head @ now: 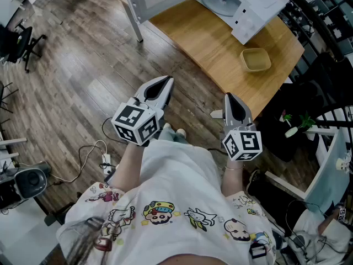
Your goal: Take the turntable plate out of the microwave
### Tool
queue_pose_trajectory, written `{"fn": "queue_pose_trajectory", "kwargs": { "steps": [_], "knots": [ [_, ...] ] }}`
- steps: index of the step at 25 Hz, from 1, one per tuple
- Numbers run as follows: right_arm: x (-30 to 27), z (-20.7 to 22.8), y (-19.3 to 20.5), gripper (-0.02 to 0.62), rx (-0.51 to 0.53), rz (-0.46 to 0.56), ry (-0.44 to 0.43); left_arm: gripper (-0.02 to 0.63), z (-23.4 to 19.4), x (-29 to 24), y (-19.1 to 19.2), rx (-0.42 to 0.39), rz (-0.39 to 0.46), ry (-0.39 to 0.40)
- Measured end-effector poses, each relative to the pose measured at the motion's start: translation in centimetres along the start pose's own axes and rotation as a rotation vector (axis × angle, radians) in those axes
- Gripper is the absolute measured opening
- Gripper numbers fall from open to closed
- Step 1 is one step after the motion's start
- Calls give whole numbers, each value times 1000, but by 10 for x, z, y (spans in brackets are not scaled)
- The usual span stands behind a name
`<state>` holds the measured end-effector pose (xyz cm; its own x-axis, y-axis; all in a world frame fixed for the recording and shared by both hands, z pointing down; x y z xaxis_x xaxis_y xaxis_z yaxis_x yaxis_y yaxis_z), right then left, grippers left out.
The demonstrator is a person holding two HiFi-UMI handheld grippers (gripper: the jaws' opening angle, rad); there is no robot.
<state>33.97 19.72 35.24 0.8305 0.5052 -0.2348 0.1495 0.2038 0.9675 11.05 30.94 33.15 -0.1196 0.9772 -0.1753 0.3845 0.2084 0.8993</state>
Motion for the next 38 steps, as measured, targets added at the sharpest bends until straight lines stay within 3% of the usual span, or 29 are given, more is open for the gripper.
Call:
{"fn": "queue_pose_trajectory", "kwargs": {
  "steps": [8, 11, 19, 26, 38],
  "knots": [
    [18, -1, 9, 6, -8, -9, -17, 5, 15, 20, 15, 9, 26, -46],
    [19, -6, 9, 11, 0, 1, -45, 41, 16, 27, 19, 21, 38, -69],
    [-1, -18, 5, 75, -47, 17, -126, 71, 1, 35, 18, 53, 58, -113],
    [-46, -27, 0, 114, -47, -11, -141, 91, -41, 23, 5, 87, 69, -108],
    [-178, -38, -38, 121, -64, -11, -91, 91, -153, -39, -62, 80, 29, -46]
  ]
}}
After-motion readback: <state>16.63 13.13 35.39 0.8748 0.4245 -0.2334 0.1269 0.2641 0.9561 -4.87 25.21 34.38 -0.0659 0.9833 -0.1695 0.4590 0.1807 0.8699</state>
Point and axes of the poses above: the fingertips, and each gripper's own axes: x backward along the fingers, z to its right, y out of its underside, the point moved 8 cm from there along x, backward along the fingers, and after that the axes turned 2 degrees about x, right-handed, at the moved point
